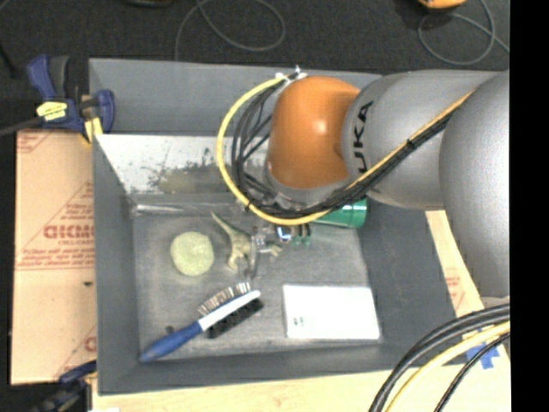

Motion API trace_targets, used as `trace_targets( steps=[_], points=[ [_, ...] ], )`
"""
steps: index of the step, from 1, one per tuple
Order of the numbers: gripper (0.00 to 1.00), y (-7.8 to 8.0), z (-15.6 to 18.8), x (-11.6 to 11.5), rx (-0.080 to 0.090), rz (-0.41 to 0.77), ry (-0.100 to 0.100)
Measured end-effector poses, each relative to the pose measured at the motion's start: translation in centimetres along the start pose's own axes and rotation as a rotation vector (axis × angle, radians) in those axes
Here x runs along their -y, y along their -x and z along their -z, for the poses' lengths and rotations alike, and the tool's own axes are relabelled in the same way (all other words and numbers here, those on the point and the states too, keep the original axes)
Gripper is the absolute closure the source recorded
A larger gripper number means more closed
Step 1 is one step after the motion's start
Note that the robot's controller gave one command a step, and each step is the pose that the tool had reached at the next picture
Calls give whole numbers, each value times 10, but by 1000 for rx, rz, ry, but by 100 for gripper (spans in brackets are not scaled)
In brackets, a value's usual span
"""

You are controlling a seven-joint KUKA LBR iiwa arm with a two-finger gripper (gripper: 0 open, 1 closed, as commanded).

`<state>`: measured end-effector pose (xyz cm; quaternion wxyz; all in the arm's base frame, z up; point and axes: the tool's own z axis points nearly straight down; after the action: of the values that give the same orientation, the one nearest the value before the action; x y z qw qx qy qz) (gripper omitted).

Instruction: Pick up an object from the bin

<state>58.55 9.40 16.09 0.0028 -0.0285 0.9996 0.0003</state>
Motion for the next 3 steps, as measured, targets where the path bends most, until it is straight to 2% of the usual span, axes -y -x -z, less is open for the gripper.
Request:
trace_targets(
  steps=[1, 2, 3],
  points=[
    [0, -57, -16, -15, -2, 139, 0],
    [0, -60, -85, -19, -1, 225, -1],
    [100, -56, -91, -13, -1, 162, 1]
  ],
)
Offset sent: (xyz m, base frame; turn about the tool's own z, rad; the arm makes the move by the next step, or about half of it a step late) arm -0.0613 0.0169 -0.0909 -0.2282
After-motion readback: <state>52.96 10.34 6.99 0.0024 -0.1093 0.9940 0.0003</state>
